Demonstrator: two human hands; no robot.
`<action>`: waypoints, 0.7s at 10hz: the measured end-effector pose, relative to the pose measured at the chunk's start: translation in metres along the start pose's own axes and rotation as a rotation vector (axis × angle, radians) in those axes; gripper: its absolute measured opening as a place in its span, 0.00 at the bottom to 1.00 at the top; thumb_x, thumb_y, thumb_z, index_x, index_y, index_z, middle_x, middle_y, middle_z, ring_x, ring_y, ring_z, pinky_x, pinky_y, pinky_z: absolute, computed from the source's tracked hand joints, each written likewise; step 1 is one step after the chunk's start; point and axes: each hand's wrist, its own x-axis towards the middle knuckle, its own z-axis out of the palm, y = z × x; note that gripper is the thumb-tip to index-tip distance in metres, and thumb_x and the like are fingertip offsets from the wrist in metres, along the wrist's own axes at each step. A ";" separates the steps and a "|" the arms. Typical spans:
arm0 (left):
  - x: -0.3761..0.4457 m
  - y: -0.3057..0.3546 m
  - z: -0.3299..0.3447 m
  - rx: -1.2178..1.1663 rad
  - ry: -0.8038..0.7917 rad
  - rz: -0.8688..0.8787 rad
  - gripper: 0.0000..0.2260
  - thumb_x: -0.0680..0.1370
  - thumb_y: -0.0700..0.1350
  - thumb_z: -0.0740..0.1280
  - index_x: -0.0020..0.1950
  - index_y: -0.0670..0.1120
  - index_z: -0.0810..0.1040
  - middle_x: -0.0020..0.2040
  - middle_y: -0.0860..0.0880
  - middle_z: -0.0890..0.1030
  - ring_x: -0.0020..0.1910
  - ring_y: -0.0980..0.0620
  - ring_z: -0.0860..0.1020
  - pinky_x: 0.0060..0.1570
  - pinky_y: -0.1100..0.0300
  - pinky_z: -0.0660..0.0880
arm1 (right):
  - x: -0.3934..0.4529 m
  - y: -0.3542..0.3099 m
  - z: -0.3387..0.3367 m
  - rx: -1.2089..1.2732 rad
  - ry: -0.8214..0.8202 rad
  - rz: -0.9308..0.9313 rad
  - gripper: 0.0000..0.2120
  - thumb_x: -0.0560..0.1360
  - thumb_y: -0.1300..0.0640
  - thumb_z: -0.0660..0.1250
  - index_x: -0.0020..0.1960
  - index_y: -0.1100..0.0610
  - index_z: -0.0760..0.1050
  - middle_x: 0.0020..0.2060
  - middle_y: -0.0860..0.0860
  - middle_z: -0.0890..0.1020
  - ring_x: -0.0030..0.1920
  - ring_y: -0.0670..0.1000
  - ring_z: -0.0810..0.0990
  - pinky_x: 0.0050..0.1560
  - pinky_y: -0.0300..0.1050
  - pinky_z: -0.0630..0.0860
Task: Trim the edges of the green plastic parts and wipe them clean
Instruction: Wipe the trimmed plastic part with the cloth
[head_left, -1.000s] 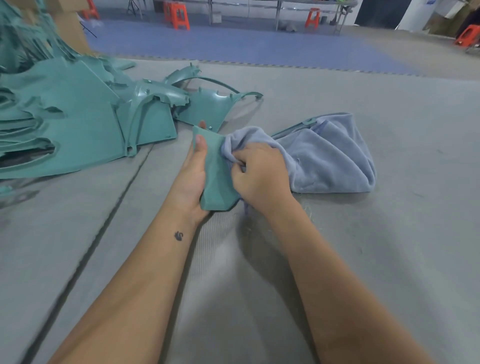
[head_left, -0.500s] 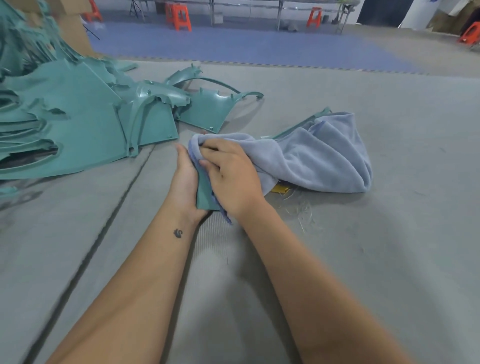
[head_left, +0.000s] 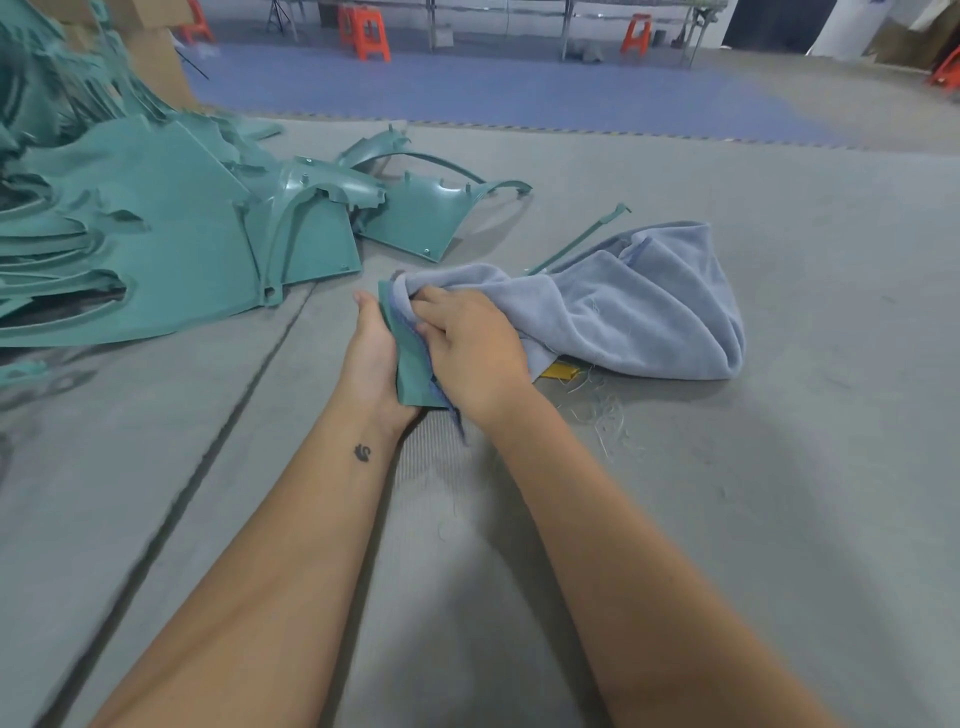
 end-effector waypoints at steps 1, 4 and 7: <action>0.003 0.001 -0.005 0.142 0.062 -0.025 0.24 0.80 0.67 0.47 0.45 0.51 0.73 0.30 0.54 0.82 0.28 0.56 0.81 0.30 0.62 0.79 | -0.015 -0.004 -0.011 0.057 -0.113 0.051 0.12 0.79 0.67 0.57 0.54 0.58 0.78 0.43 0.51 0.81 0.40 0.51 0.79 0.44 0.47 0.77; -0.003 0.009 0.010 0.947 -0.003 -0.384 0.22 0.82 0.41 0.58 0.29 0.38 0.75 0.15 0.45 0.71 0.09 0.52 0.67 0.10 0.66 0.60 | -0.037 -0.020 -0.010 0.080 -0.076 -0.100 0.11 0.74 0.71 0.60 0.45 0.57 0.72 0.41 0.52 0.79 0.43 0.50 0.74 0.44 0.41 0.67; -0.008 0.004 0.014 -0.087 0.085 0.055 0.25 0.83 0.60 0.47 0.73 0.49 0.68 0.64 0.51 0.79 0.57 0.54 0.80 0.47 0.63 0.78 | -0.012 -0.013 0.008 0.338 0.083 0.016 0.11 0.76 0.65 0.58 0.53 0.59 0.77 0.44 0.45 0.80 0.42 0.41 0.77 0.44 0.30 0.70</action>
